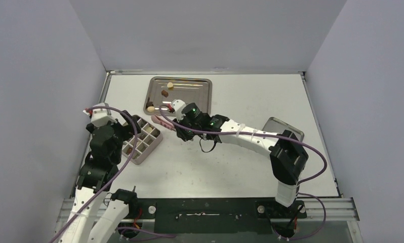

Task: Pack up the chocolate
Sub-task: Pick up the fake chocolate from the plate, then place the fake chocolate in the packing box.

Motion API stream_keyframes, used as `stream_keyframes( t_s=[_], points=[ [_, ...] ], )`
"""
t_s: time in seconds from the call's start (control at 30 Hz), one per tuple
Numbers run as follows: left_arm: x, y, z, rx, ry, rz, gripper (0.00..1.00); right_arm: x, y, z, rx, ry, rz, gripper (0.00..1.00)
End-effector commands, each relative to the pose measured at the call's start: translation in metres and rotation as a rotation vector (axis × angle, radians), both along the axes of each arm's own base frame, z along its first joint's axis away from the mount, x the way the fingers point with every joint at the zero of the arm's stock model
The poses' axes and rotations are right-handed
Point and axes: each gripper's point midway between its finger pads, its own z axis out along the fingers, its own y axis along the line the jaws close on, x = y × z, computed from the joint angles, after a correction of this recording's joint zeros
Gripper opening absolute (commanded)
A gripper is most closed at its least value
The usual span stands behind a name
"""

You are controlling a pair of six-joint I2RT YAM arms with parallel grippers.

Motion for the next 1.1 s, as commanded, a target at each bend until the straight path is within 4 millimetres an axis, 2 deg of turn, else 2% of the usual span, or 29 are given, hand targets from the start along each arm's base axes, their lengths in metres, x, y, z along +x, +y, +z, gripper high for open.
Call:
stream_keyframes(
  t_s=[0.0, 0.1, 0.17, 0.23, 0.43, 0.67, 0.83, 1.07],
  points=[
    [-0.022, 0.032, 0.046, -0.018, -0.143, 0.164, 0.94, -0.029, 0.026, 0.042, 0.157, -0.032, 0.034, 0.00],
    [-0.032, 0.040, 0.050, -0.019, -0.179, 0.201, 0.95, -0.051, 0.039, 0.033, 0.133, -0.020, 0.078, 0.00],
    [-0.037, 0.042, 0.052, -0.027, -0.204, 0.205, 0.95, -0.058, 0.044, 0.024, 0.094, -0.024, 0.091, 0.01],
    [-0.042, 0.043, 0.055, -0.034, -0.236, 0.204, 0.95, -0.057, 0.044, 0.015, 0.054, -0.032, 0.078, 0.02],
    [-0.049, 0.045, 0.058, -0.052, -0.270, 0.209, 0.96, -0.061, 0.049, 0.006, 0.013, -0.029, 0.086, 0.04],
    [-0.048, 0.044, 0.058, -0.052, -0.271, 0.204, 0.97, -0.067, 0.046, -0.015, -0.066, -0.031, 0.074, 0.15],
    [-0.048, 0.043, 0.058, -0.054, -0.272, 0.197, 0.97, -0.064, 0.046, -0.001, -0.046, -0.065, 0.057, 0.28],
    [-0.048, 0.042, 0.058, -0.053, -0.273, 0.189, 0.97, -0.063, 0.048, 0.022, -0.002, -0.090, 0.062, 0.32]
  ],
)
